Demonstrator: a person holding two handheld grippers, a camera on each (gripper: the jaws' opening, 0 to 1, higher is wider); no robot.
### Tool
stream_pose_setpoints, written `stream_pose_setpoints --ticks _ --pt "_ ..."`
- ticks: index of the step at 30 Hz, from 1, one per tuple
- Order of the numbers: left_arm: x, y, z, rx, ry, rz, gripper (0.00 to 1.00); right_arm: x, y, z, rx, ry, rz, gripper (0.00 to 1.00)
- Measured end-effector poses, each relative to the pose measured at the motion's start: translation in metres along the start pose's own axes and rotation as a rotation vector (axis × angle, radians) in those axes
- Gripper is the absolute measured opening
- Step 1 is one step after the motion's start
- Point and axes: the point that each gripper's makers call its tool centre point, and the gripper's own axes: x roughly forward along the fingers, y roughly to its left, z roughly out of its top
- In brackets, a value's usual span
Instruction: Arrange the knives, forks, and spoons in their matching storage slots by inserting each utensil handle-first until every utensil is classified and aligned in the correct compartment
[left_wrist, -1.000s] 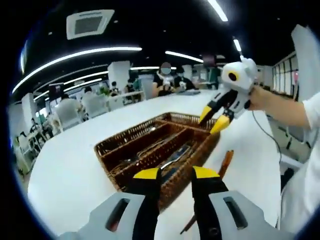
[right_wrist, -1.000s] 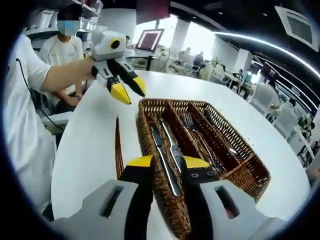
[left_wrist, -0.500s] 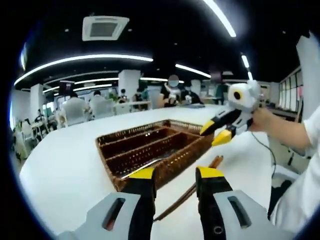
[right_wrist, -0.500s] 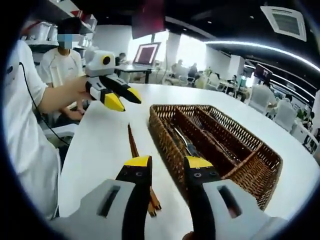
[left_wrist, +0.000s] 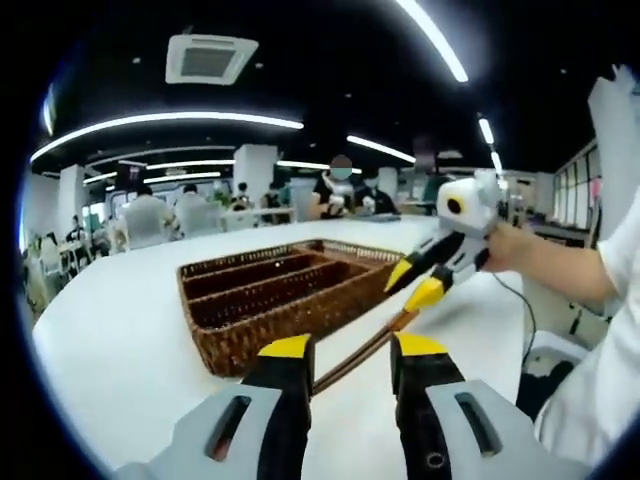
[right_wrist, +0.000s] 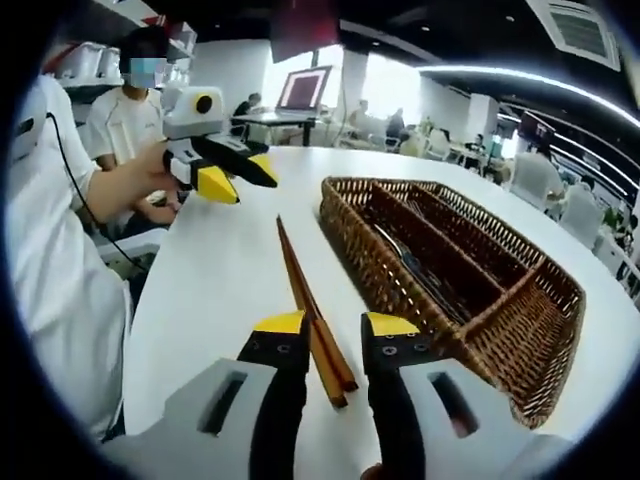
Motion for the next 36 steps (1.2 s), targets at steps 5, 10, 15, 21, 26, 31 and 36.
stream_pose_setpoints --ticks 5,10,15,21,26,31,36 --pt "-0.001 -0.002 -0.002 -0.006 -0.003 -0.004 0.29 0.005 0.002 -0.005 -0.023 0.048 0.027 0.19" --pt "-0.003 -0.003 -0.005 -0.012 -0.007 -0.003 0.28 0.008 -0.002 -0.011 -0.038 0.091 0.047 0.18" --pt "-0.003 -0.004 -0.008 -0.021 -0.009 -0.005 0.28 0.007 -0.002 -0.012 -0.053 0.114 0.061 0.14" --pt "-0.002 -0.006 -0.011 -0.029 -0.011 -0.01 0.27 0.006 0.011 -0.015 -0.109 0.172 0.112 0.11" --pt "-0.001 -0.007 -0.012 -0.031 -0.011 -0.013 0.27 0.008 0.018 -0.017 -0.137 0.21 0.147 0.11" --pt "-0.002 -0.007 -0.012 -0.036 -0.016 -0.016 0.27 0.011 0.017 -0.021 -0.154 0.244 0.151 0.11" --pt "-0.002 -0.007 -0.015 -0.041 -0.012 -0.017 0.27 0.011 0.017 -0.021 -0.183 0.28 0.162 0.1"
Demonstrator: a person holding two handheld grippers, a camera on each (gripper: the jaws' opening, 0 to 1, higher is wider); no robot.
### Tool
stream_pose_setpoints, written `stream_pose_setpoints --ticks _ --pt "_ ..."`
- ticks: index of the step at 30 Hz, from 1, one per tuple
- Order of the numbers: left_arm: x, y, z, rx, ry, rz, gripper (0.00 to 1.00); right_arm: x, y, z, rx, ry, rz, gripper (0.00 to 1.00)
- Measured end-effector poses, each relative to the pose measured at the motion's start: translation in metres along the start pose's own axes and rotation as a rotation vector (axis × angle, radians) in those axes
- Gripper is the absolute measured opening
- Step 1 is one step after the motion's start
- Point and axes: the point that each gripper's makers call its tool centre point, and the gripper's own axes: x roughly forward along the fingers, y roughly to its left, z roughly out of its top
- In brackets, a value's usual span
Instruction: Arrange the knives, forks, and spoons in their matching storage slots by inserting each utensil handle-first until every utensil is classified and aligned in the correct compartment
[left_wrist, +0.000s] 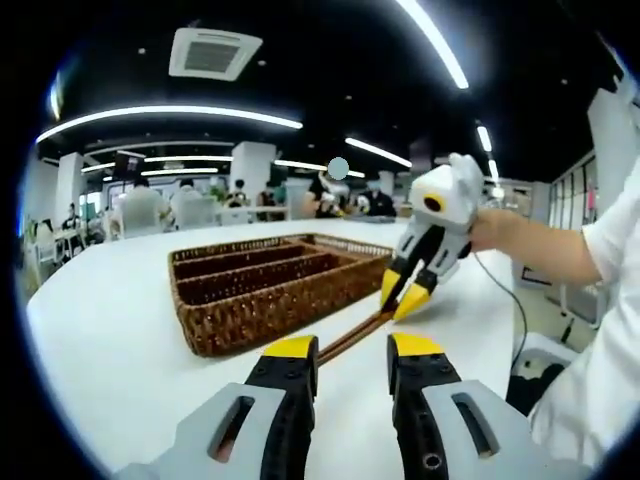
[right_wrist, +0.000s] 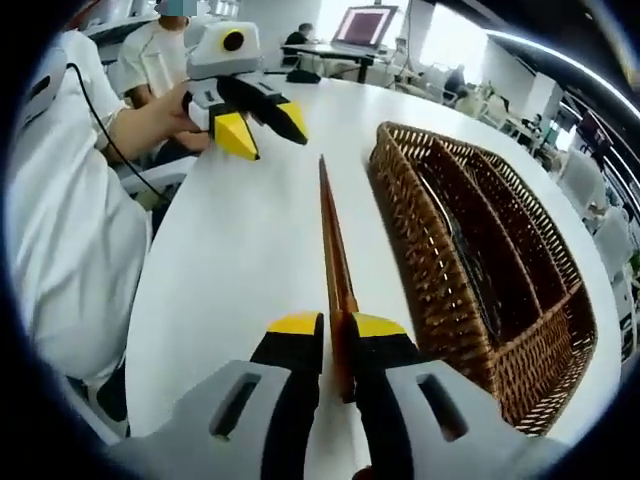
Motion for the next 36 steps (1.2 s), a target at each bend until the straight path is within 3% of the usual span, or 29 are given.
stream_pose_setpoints --ticks 9,15,25,36 --pt "0.0018 -0.0026 -0.0016 -0.008 -0.002 -0.011 0.27 0.0035 0.0019 -0.0048 -0.068 0.128 0.005 0.09" --pt "0.0006 -0.0029 -0.0016 -0.01 -0.005 -0.012 0.26 0.0037 0.0048 -0.0022 -0.078 0.144 0.024 0.07" --pt "-0.0028 -0.0024 -0.0035 -0.015 -0.007 -0.009 0.26 0.0059 0.0083 -0.0009 0.006 0.145 0.089 0.07" --pt "-0.0041 -0.0037 -0.0037 -0.017 -0.008 -0.01 0.26 0.0083 0.0087 -0.001 0.036 0.162 0.119 0.06"
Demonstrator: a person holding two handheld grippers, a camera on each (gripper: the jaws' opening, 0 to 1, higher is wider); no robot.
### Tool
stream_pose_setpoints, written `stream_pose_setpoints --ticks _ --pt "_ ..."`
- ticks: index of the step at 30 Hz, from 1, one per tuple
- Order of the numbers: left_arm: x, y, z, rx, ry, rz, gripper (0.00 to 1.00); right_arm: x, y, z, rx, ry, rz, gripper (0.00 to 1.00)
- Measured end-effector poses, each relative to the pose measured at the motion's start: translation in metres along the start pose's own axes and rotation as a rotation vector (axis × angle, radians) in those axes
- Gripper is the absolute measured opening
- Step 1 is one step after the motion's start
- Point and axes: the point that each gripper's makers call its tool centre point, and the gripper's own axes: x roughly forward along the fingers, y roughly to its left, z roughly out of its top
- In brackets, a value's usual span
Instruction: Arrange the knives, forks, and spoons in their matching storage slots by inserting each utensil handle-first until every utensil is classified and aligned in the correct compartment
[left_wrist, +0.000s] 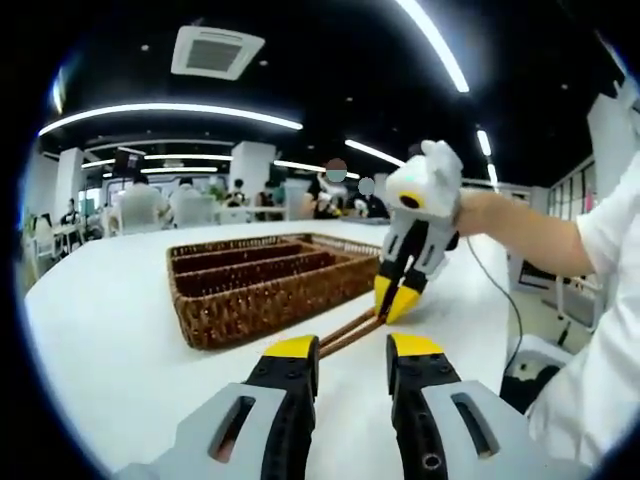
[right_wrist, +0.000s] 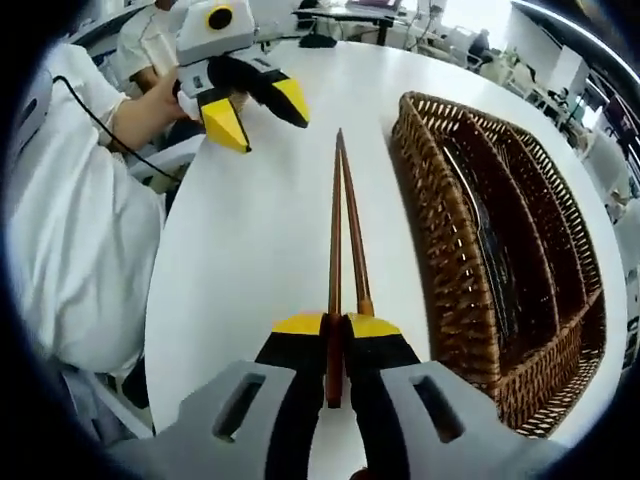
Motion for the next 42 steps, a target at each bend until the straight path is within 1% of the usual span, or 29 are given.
stream_pose_setpoints --ticks 5,6,11,12,13,14,17,20,21,22,23,25,27,31,34,36,37,40,42 --pt "0.001 -0.004 -0.002 -0.003 0.012 -0.014 0.26 0.001 0.003 0.002 0.016 -0.016 0.014 0.06" --pt "0.002 -0.008 -0.002 -0.008 0.012 -0.026 0.26 0.001 0.005 0.002 0.028 -0.025 0.027 0.06" --pt "0.008 -0.02 -0.004 -0.02 0.024 -0.065 0.26 0.0 0.006 0.004 0.054 -0.06 0.039 0.05" --pt "0.008 -0.022 -0.004 -0.026 0.025 -0.074 0.25 -0.001 0.008 0.009 0.085 -0.098 0.055 0.05" --pt "0.009 -0.023 -0.005 -0.031 0.025 -0.08 0.25 -0.001 0.008 0.01 0.093 -0.107 0.057 0.05" --pt "0.011 -0.029 -0.006 -0.058 0.033 -0.105 0.25 -0.005 0.006 0.011 0.105 -0.125 0.059 0.05" --pt "0.015 -0.033 -0.007 -0.093 0.033 -0.115 0.25 -0.009 0.005 0.014 0.132 -0.168 0.062 0.05" --pt "0.021 -0.035 -0.013 -0.131 0.057 -0.121 0.25 -0.008 0.005 0.012 0.135 -0.164 0.059 0.05" --pt "0.024 -0.036 -0.016 -0.139 0.077 -0.127 0.25 -0.008 0.007 0.013 0.152 -0.179 0.075 0.05" --pt "0.026 -0.038 -0.019 -0.147 0.098 -0.133 0.25 -0.008 0.008 0.014 0.148 -0.181 0.075 0.05" --pt "0.029 -0.038 -0.017 -0.135 0.094 -0.129 0.25 -0.008 0.009 0.016 0.158 -0.197 0.082 0.05" --pt "0.032 -0.041 -0.015 -0.148 0.105 -0.137 0.25 -0.011 0.009 0.02 0.176 -0.23 0.094 0.05" --pt "0.036 -0.043 -0.015 -0.192 0.113 -0.154 0.25 -0.014 0.008 0.022 0.18 -0.244 0.09 0.05" --pt "0.044 -0.04 -0.017 -0.285 0.125 -0.151 0.25 -0.018 0.008 0.026 0.192 -0.278 0.094 0.05" --pt "0.05 -0.031 -0.014 -0.328 0.111 -0.123 0.25 -0.02 0.011 0.031 0.21 -0.325 0.115 0.05" --pt "0.053 -0.028 -0.014 -0.386 0.112 -0.115 0.25 -0.021 0.011 0.031 0.212 -0.331 0.113 0.05" --pt "0.055 -0.027 -0.014 -0.405 0.11 -0.116 0.25 -0.024 0.011 0.033 0.217 -0.348 0.11 0.05" --pt "0.056 -0.029 -0.013 -0.446 0.097 -0.133 0.26 -0.027 0.012 0.036 0.214 -0.368 0.114 0.05" --pt "0.057 -0.029 -0.005 -0.483 0.052 -0.143 0.26 -0.028 0.012 0.036 0.214 -0.376 0.11 0.05"
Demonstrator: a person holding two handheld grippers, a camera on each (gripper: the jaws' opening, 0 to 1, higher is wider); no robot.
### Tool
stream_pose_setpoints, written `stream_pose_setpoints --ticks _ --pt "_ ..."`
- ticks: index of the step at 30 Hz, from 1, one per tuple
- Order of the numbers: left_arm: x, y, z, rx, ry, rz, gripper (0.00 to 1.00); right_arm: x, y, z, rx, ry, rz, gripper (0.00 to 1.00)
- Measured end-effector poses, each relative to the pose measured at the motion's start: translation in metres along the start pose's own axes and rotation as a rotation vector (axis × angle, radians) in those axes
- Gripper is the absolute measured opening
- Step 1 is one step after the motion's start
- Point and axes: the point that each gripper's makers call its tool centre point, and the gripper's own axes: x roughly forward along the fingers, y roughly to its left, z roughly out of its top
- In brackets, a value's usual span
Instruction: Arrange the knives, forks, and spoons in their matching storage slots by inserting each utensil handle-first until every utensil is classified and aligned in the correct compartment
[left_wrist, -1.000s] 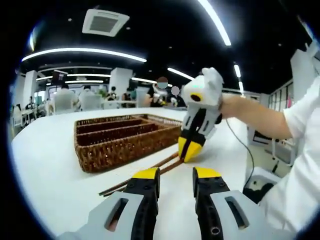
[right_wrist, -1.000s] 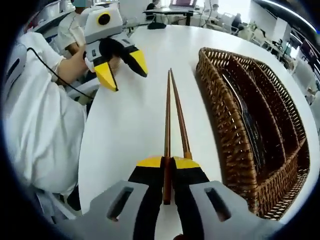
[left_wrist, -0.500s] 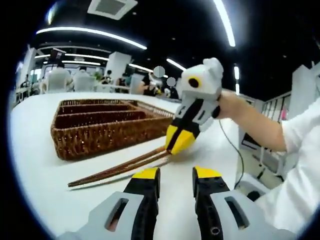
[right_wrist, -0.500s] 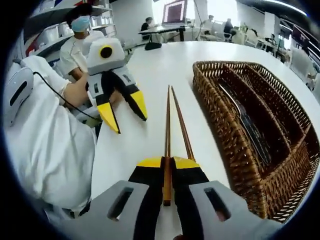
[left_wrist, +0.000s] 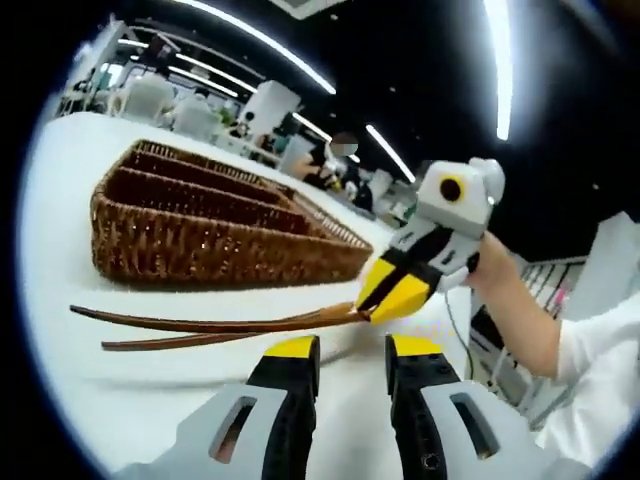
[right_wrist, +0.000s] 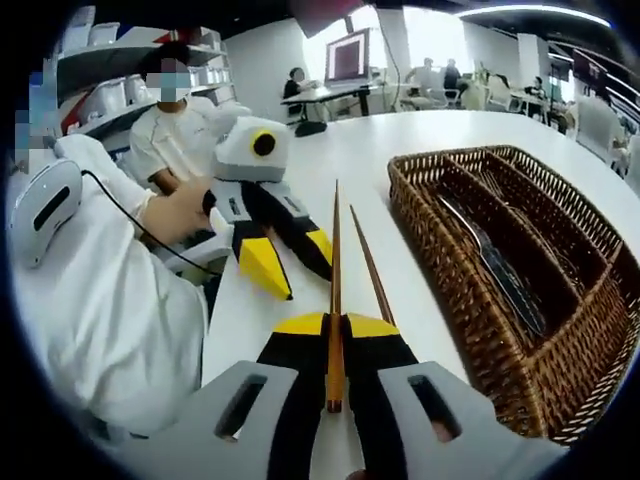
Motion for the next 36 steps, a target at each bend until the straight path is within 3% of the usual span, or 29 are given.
stream_pose_setpoints --ticks 3,8,16,22,27,31,36 --pt "0.0 -0.002 0.009 -0.075 -0.056 -0.032 0.25 -0.002 0.001 0.003 0.009 -0.029 0.006 0.05" --pt "0.002 -0.005 0.012 -0.074 -0.075 -0.042 0.25 -0.001 0.003 0.003 0.013 -0.045 0.012 0.05" --pt "0.002 -0.001 0.016 -0.092 -0.1 -0.034 0.08 0.001 0.007 0.006 0.009 -0.067 0.021 0.05" --pt "0.003 -0.006 0.019 -0.107 -0.111 -0.067 0.05 0.001 0.009 0.006 0.009 -0.075 0.021 0.05" --pt "0.004 -0.013 0.023 -0.097 -0.123 -0.099 0.04 0.001 0.013 0.007 0.018 -0.099 0.034 0.05" --pt "0.003 -0.018 0.029 -0.074 -0.14 -0.121 0.04 -0.003 0.014 0.012 0.048 -0.159 0.049 0.05" --pt "0.005 -0.026 0.031 -0.016 -0.116 -0.126 0.03 -0.004 0.018 0.011 0.057 -0.197 0.068 0.05"
